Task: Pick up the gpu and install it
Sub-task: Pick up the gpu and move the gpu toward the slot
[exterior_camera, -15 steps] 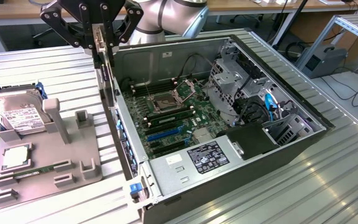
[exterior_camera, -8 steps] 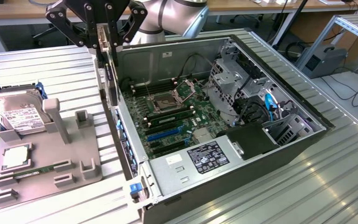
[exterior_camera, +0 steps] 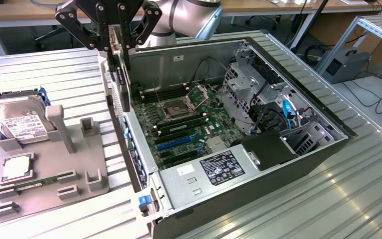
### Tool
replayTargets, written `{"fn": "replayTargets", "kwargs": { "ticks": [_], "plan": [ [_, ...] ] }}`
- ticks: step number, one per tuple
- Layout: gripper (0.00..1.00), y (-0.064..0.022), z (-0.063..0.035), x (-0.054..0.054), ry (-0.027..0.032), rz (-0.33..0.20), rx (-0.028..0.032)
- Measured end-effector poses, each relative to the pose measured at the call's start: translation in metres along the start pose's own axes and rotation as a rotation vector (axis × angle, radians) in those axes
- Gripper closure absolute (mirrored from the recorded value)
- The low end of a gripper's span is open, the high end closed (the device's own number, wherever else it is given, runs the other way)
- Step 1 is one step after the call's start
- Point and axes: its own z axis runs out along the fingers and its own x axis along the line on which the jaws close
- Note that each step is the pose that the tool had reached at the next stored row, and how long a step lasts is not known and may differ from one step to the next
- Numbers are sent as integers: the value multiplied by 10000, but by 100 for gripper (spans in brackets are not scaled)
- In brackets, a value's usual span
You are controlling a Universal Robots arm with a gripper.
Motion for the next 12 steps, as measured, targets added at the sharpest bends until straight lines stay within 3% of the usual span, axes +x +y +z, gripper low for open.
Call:
{"fn": "replayTargets", "kwargs": {
  "ticks": [8,12],
  "plan": [
    [73,5,2,-73,-1,0,2],
    [73,19,7,-250,-1,0,8]
  ]
}}
